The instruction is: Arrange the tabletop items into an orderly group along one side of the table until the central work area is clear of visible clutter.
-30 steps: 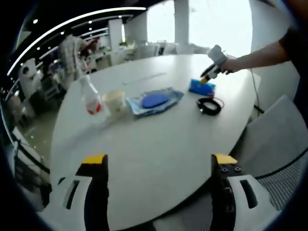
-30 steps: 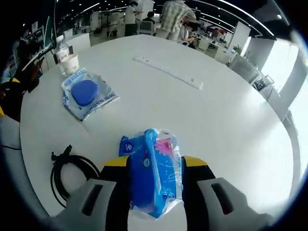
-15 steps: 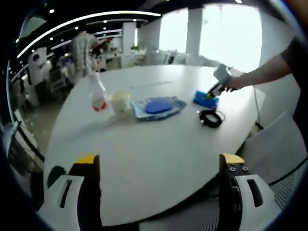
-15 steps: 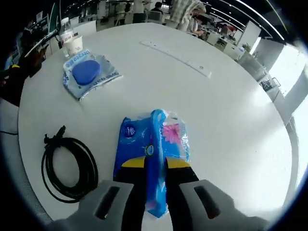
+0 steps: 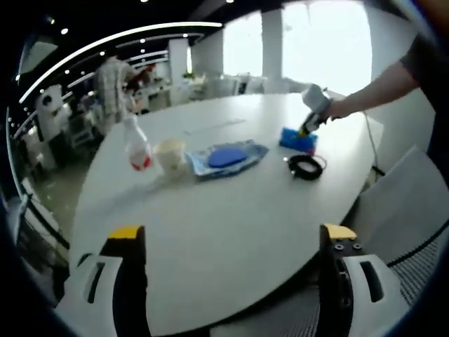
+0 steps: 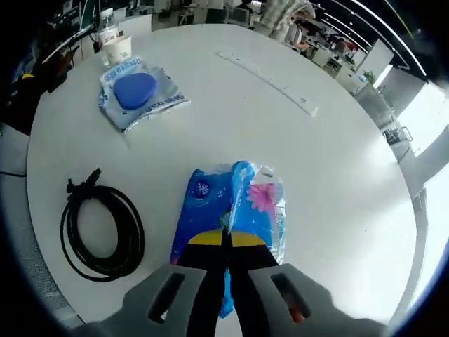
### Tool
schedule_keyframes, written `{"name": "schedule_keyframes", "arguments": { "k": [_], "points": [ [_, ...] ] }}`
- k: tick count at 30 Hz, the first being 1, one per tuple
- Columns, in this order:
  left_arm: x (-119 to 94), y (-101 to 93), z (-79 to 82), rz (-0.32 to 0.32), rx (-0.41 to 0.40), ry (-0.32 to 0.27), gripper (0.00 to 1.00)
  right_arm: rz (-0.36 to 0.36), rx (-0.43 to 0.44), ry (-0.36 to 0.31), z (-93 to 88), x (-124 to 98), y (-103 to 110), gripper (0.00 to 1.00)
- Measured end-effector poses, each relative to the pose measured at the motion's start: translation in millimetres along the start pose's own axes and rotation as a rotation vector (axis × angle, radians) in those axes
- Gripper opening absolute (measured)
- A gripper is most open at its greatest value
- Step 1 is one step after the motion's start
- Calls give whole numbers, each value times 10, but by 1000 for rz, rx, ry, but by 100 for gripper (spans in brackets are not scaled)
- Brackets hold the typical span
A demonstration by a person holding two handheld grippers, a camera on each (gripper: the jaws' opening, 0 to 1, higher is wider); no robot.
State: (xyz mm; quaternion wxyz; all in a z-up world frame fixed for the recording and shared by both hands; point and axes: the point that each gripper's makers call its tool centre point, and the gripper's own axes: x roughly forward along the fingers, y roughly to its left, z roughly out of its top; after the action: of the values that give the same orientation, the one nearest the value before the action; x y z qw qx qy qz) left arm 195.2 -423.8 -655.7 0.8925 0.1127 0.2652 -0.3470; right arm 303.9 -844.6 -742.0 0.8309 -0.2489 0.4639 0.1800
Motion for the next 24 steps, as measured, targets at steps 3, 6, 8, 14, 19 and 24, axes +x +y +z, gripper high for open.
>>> {"name": "schedule_keyframes", "arguments": {
  "k": [3, 6, 8, 14, 19, 24],
  "points": [
    [-7, 10, 14, 6, 2, -10, 100, 12, -9, -2, 5, 0, -11, 0],
    [-12, 31, 5, 12, -7, -8, 100, 18, -22, 16, 7, -25, -10, 0],
    [-11, 26, -2, 11, -6, -5, 100, 26, -41, 11, 36, -56, 6, 0],
    [-3, 21, -38, 15, 15, 9, 100, 70, -168, -2, 121, -113, 68, 0],
    [-27, -15, -14, 7, 23, -13, 100, 102, -255, 3, 183, -124, 124, 0],
    [-39, -3, -34, 16, 23, -10, 100, 134, -338, -16, 293, -122, 199, 0]
  ]
}}
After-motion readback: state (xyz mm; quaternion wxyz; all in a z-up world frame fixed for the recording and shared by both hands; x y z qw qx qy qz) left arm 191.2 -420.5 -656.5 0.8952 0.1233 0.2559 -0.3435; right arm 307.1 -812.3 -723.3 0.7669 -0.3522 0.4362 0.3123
